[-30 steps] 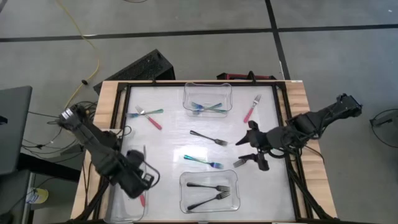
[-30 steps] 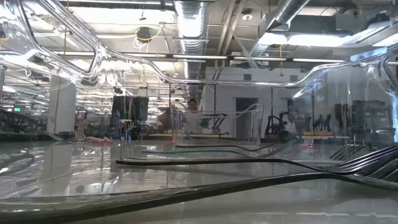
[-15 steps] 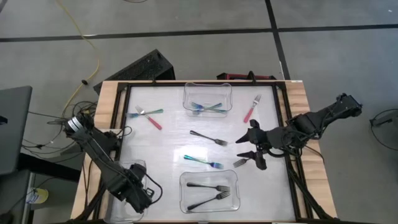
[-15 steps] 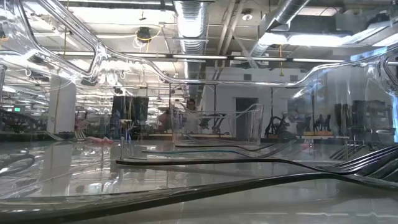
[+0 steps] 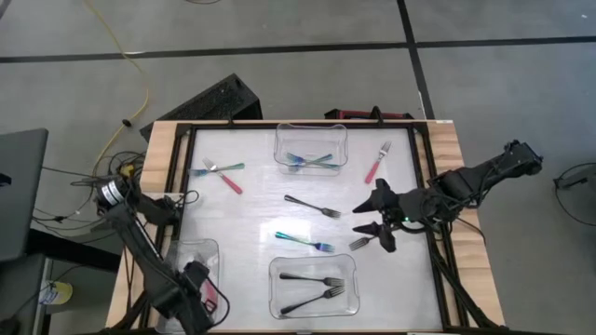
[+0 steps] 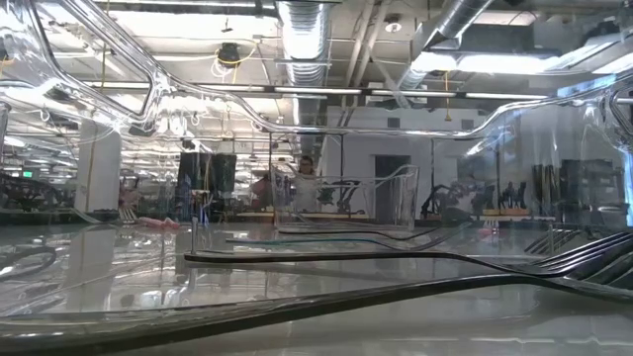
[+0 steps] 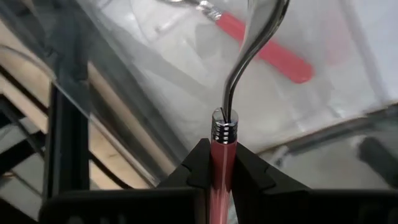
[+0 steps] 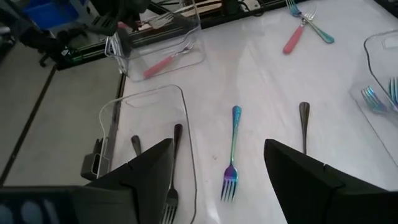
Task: Sort silverware by color (type)
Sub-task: Put the pink fork into the bottom left transparent bin, then put the black fork into the bottom right transparent bin
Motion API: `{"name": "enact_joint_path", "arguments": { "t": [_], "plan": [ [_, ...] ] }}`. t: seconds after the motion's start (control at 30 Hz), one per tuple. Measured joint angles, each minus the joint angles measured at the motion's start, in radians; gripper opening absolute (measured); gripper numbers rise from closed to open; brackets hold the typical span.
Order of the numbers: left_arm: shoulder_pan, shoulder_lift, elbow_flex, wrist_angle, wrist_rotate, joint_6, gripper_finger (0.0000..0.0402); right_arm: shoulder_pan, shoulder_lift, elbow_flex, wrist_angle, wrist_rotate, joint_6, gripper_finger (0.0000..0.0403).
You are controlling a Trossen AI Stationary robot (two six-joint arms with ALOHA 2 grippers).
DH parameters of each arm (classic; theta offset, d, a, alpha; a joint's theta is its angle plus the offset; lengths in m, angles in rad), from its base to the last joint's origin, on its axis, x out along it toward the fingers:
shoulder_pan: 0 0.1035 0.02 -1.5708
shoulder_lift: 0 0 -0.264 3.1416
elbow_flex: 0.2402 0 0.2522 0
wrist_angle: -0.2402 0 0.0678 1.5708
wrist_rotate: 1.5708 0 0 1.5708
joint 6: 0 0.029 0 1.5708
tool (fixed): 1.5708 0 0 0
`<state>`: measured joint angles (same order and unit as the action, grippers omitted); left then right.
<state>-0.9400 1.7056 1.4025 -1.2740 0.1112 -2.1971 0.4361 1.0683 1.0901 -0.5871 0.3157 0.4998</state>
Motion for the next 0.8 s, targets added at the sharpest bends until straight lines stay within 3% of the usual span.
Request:
{"name": "enact_joint_path", "arguments": {
  "t": [0.4,0.8],
  "plan": [
    [-0.012,0.049,-0.046,0.097,-0.04,0.059,0.0031,-0.033,0.0,0.0,0.034,0.032,0.026,0.0275],
    [0.05,0.048,-0.045,0.071,-0.022,0.235,0.0164,-0.067,0.0,0.0,0.044,0.03,0.024,0.0275]
  ]
}}
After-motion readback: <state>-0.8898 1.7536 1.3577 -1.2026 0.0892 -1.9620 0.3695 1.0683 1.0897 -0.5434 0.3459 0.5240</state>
